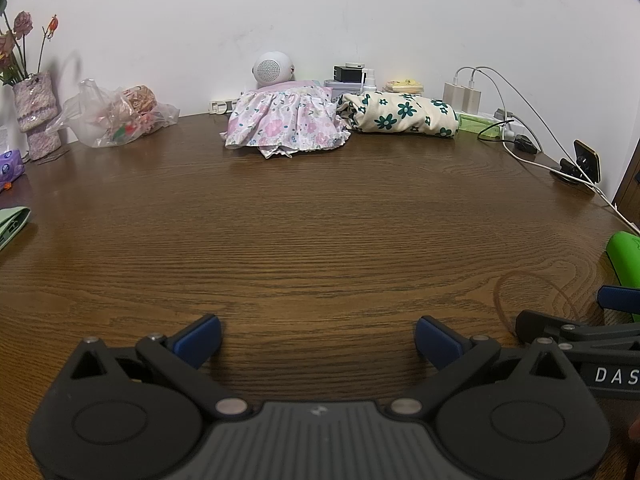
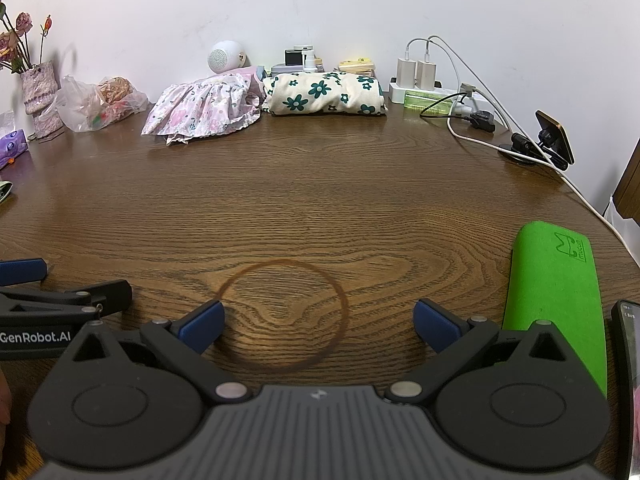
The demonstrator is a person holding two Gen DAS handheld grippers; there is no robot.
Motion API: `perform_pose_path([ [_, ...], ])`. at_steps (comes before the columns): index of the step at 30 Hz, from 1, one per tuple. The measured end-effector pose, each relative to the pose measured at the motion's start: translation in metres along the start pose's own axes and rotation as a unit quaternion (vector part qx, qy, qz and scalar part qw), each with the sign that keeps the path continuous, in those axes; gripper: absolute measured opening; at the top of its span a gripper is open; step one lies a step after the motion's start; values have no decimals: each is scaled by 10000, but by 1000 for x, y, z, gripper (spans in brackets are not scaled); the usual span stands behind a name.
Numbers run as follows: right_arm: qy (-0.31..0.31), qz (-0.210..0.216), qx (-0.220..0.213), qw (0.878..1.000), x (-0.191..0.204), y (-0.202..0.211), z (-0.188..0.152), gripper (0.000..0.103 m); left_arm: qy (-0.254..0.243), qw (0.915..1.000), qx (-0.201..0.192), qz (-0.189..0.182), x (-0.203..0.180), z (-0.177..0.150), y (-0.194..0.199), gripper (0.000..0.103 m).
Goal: Fold clothes
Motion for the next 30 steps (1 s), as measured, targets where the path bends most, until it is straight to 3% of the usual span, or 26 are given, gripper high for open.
perform_pose_path([
  [30, 24, -69, 23, 10000, 1, 1, -1, 102, 3, 10000, -3, 15, 1, 0, 0, 103],
])
Point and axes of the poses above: each gripper's, at about its wrist camera, not at the fingertips, and y roughly against the way its jaws point, x to its left, z to its top, the point moved 9 cm from there along -y, roughly the way its jaws point, and after that the axes turned 5 degrees about y, right-handed, at the moved point
